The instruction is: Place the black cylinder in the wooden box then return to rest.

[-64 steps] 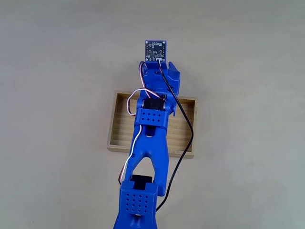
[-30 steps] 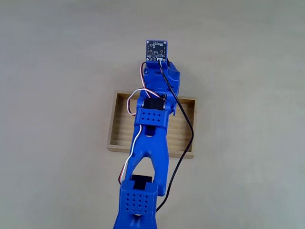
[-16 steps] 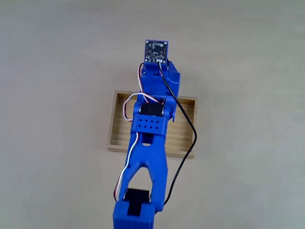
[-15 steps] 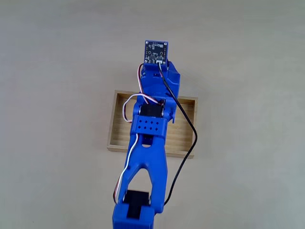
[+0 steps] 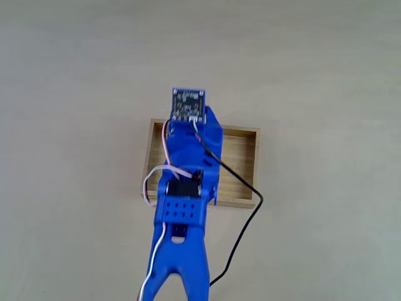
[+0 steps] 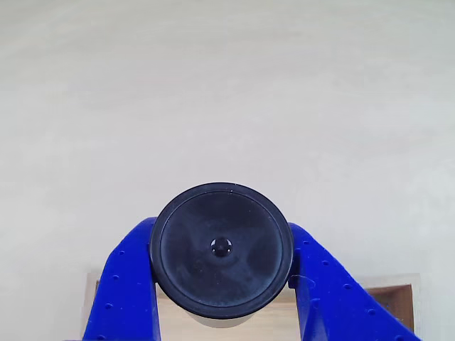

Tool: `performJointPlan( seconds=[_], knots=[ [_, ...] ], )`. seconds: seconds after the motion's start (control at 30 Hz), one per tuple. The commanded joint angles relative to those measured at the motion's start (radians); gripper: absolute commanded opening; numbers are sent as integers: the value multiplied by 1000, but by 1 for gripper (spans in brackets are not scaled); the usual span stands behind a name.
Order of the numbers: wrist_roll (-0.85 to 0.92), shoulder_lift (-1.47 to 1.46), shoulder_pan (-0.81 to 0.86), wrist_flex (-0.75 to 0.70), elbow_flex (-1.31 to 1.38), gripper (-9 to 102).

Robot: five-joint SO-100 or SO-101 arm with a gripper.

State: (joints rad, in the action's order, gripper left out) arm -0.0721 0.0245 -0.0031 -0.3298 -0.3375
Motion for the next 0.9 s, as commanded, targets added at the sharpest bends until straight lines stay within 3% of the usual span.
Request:
performJointPlan(
  seconds=[0.0, 0.43, 0.87],
  knots=[
    [8, -287, 3, 48, -107, 18],
    [2, -531, 55, 126, -492, 18],
    [3, -327, 69, 245, -456, 18]
  ],
)
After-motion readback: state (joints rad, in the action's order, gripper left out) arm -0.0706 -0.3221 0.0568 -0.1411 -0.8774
